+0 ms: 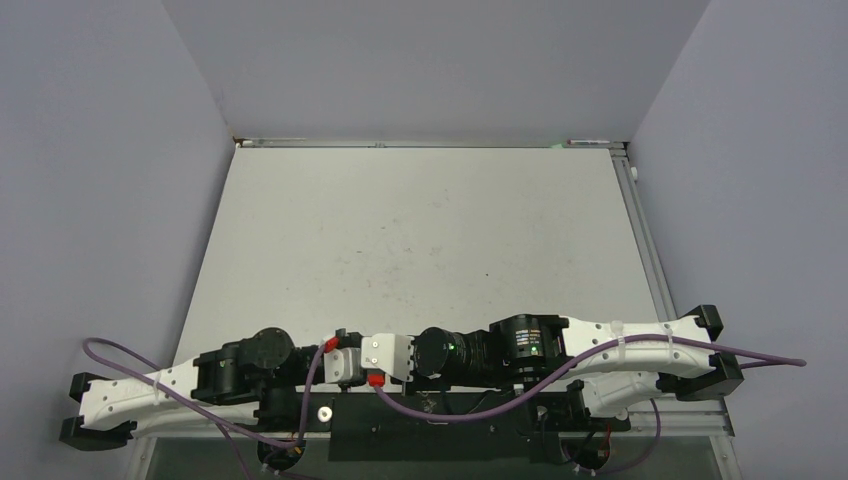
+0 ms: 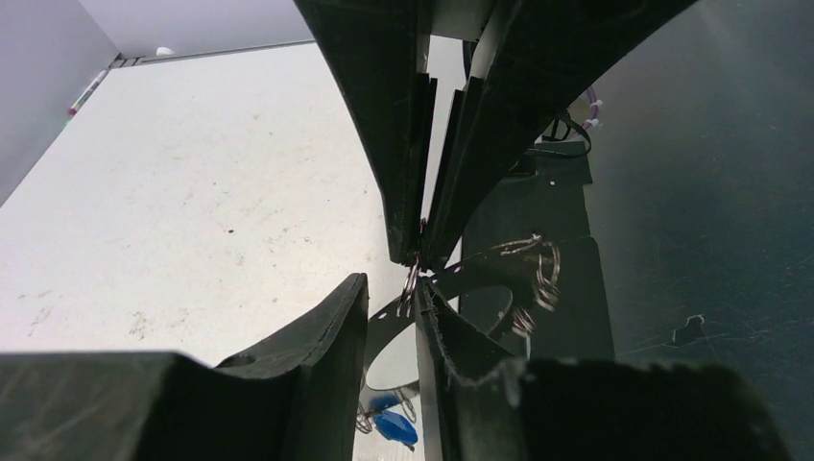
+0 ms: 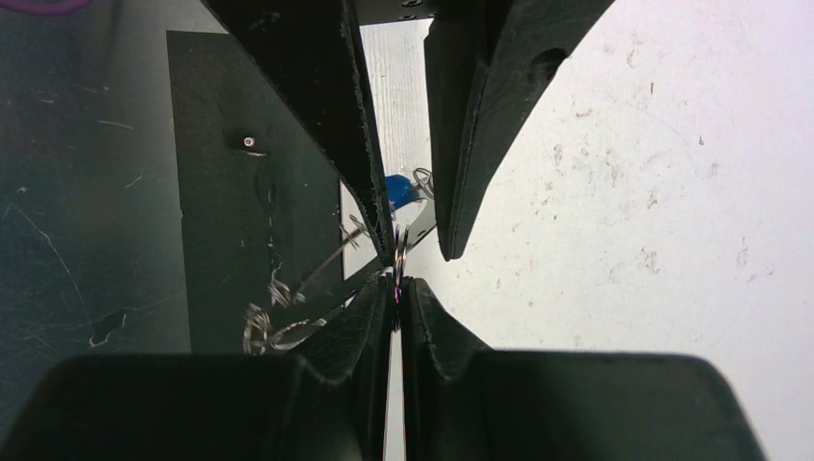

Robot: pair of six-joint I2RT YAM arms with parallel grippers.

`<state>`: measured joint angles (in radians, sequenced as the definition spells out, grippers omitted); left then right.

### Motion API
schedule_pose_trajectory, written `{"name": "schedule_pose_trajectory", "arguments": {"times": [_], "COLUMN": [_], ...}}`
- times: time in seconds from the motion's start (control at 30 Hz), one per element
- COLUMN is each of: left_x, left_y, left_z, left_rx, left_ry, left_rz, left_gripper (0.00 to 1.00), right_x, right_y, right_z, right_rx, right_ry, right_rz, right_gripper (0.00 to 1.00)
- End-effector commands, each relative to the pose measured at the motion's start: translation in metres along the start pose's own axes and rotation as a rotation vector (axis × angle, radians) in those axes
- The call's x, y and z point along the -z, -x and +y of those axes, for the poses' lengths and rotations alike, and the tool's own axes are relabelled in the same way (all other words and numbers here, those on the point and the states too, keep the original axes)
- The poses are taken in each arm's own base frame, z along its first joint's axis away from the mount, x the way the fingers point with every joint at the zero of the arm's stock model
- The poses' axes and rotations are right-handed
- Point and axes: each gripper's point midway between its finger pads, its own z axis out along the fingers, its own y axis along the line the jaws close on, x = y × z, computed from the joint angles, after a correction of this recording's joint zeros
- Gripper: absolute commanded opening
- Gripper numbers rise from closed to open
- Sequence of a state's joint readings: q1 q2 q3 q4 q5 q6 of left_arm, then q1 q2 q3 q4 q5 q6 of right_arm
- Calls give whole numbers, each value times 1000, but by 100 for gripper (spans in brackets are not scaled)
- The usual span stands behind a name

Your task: Put the keys on the keyring

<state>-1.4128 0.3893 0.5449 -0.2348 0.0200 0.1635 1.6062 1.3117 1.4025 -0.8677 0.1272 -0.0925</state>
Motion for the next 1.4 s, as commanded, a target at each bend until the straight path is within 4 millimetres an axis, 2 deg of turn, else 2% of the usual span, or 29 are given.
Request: {"name": "schedule_pose_trajectory", "arguments": {"times": [0.0,0.2,0.47,0.6,0.67,0.83,0.93,1.13,1.17,1.27,1.37], "left_x": [-4,-4,-2,-1,-2,-3,-4,2,4,11,15], "left_y": [15,16,17,19,19,18,18,29,31,39,42], "left_z": [1,3,4,3,3,2,3,7,8,12,14], "left_rx": [14,23,22,24,26,37,42,45,43,40,43], "left_ry": [-5,-3,1,-8,-11,-19,-17,-5,-1,16,29], "left_rz": [-55,-60,-63,-72,-73,-75,-74,-119,-134,-182,-203], "left_gripper": [20,21,32,34,31,18,1,0,0,0,0], "right_x": [15,12,10,9,10,9,8,8,9,21,43], "right_y": [32,32,30,30,31,33,33,34,35,45,55], "right_z": [-7,-6,-9,-10,-10,-9,-9,-10,-12,-17,-23], "right_rx": [-24,-22,-20,-20,-20,-18,-18,-23,-28,-54,-85], "right_ry": [-29,-27,-42,-47,-47,-43,-41,-49,-59,-75,-88], "right_rz": [-124,-116,-107,-106,-110,-112,-113,-122,-129,-200,-297], "right_gripper": [5,5,5,5,5,5,5,6,10,38,50]}}
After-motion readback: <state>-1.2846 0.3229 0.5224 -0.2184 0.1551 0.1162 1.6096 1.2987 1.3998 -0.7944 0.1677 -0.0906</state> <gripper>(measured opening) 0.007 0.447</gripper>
